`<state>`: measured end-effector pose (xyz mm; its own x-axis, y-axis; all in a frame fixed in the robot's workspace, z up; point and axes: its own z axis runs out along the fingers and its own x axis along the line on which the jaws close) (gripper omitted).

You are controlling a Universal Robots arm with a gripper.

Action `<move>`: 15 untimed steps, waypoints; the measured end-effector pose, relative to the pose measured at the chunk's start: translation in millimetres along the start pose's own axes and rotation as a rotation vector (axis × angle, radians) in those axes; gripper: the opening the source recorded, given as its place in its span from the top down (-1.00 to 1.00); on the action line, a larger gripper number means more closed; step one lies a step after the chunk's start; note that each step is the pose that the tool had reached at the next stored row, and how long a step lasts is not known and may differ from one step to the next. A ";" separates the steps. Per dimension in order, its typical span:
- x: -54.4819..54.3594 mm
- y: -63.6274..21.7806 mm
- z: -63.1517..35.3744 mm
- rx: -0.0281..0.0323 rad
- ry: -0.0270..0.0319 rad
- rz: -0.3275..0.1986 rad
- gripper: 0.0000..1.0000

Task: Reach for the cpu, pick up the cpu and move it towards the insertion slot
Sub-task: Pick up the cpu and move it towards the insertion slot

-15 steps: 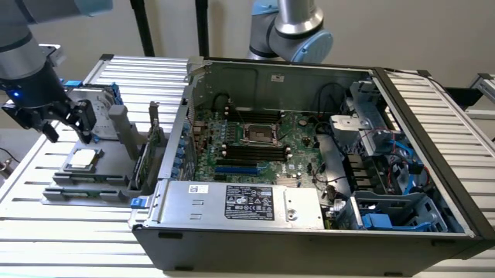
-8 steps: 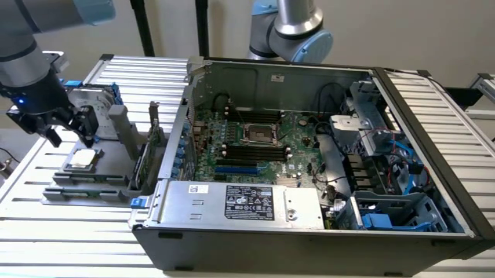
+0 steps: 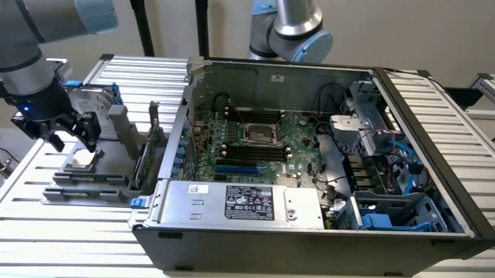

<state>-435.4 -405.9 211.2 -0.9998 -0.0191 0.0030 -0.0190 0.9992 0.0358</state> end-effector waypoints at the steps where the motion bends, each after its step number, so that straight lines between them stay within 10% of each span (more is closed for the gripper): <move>1: 0.0 -0.2 1.8 0.0000 0.0000 0.000 -0.42; 15: -1.4 -1.9 23.8 0.0000 0.0000 0.000 -0.42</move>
<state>-434.0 -406.9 187.3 -0.9998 -0.0192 0.0030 -0.0191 0.9992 0.0359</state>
